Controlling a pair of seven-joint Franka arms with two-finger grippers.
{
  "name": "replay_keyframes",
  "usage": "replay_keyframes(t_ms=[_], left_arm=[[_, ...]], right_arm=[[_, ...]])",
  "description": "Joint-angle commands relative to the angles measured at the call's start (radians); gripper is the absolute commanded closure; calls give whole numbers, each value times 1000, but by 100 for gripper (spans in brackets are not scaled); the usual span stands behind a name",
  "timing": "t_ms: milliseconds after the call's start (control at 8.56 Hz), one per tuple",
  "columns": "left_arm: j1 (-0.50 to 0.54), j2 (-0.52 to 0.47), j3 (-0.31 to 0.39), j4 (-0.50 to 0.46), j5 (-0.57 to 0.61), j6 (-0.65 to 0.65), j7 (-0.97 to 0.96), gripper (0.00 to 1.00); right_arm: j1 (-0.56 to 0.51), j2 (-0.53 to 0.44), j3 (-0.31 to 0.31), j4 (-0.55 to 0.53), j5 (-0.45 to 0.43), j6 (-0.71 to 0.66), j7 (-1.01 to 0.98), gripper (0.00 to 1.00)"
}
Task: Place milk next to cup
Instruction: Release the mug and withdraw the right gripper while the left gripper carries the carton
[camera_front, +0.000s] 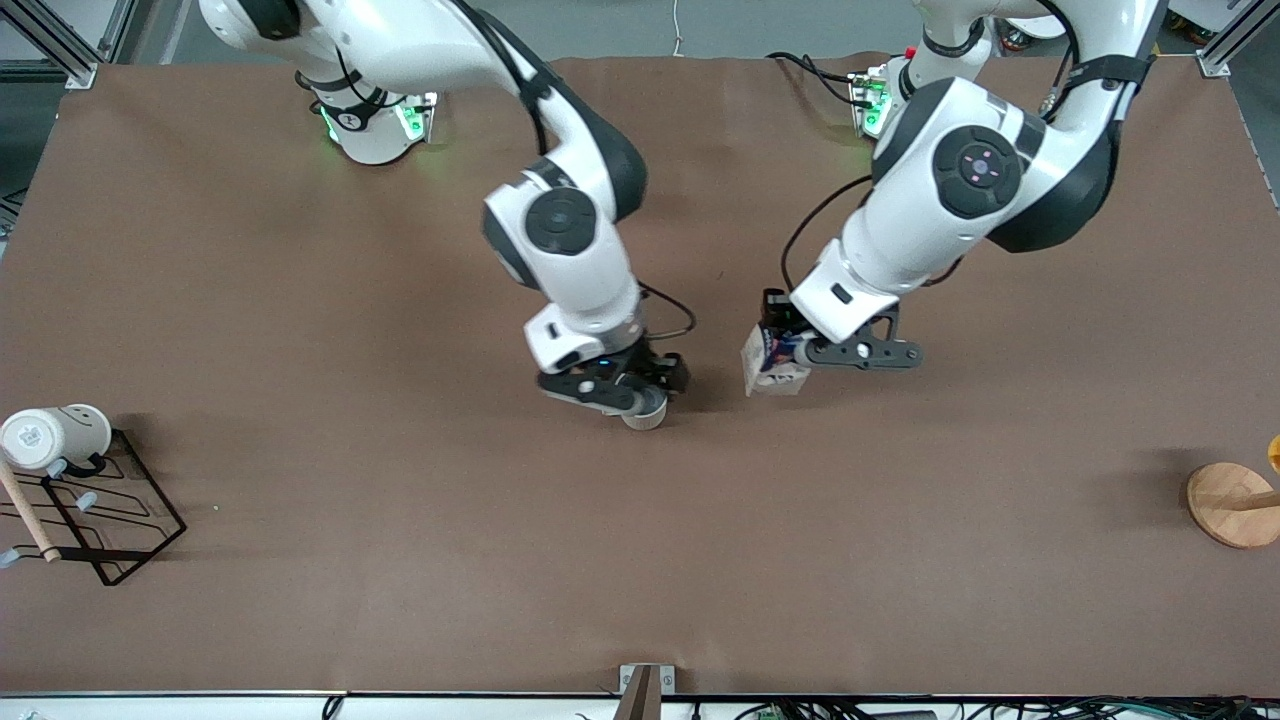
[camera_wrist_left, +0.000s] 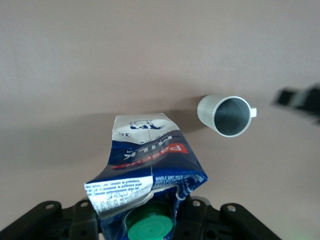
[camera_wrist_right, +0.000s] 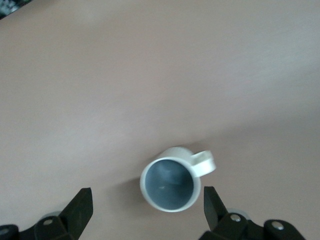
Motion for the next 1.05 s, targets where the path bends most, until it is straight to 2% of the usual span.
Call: replay_keyframes(t_ms=[0, 117, 351, 701, 935], left_arm=[[-45, -2, -22, -3, -5, 3, -62, 55], [-103, 18, -22, 14, 2, 30, -123, 55], [-222, 73, -21, 40, 44, 69, -227, 55], [-288, 144, -21, 39, 99, 144, -289, 54], [-305, 185, -21, 36, 151, 173, -323, 54]], right_arm=[[-156, -193, 19, -206, 29, -80, -166, 2], [-237, -273, 19, -289, 29, -117, -291, 2], [-404, -388, 18, -382, 29, -207, -570, 1], [-657, -526, 15, -417, 27, -397, -991, 1], [-761, -633, 15, -509, 27, -409, -1170, 1]])
